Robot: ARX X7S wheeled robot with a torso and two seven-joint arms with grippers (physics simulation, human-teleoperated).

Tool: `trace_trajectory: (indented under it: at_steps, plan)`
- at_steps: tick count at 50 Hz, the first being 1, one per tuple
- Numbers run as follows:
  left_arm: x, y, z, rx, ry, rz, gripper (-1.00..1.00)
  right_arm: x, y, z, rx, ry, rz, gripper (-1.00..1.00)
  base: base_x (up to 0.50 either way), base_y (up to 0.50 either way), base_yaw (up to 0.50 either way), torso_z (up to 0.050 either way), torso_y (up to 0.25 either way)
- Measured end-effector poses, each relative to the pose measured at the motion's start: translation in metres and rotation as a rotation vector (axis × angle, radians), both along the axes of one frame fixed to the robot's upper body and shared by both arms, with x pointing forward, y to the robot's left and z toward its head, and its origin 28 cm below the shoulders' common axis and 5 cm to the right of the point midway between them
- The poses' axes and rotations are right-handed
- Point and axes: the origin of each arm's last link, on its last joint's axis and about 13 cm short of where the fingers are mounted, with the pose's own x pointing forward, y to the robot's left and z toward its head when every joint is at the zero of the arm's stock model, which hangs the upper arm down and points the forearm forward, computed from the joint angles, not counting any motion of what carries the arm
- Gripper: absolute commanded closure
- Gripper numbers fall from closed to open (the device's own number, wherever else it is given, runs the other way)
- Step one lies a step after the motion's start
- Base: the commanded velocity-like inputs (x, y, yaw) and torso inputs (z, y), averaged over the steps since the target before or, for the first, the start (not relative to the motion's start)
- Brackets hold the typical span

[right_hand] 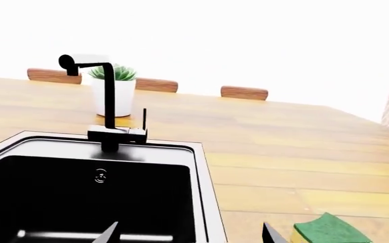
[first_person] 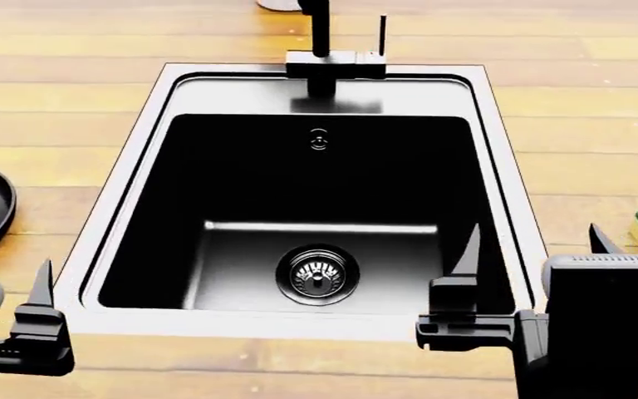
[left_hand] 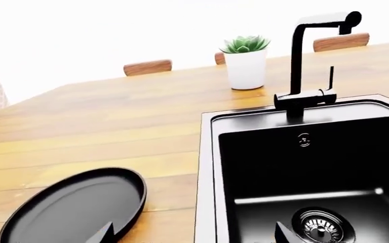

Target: Pick the pan and sponge and place them into the sink. Then turn on the water.

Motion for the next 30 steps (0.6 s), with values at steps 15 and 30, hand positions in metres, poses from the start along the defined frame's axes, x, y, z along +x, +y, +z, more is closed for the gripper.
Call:
trace_trajectory:
  at_steps: [15,30]
  plan:
    - [-0.0017,0.003,-0.0008,0.003,0.017,0.008,-1.0,-0.0006,-0.0003,-0.0016,0.008,0.007,0.011,-1.0,0.0,0.48,0.0,0.0,0.0]
    - [-0.0058,0.0103,0.0009,-0.001,0.05,0.02,-1.0,-0.0002,0.0014,0.0003,0.023,0.001,0.027,-1.0,0.0,0.32,0.0,0.0,0.0]
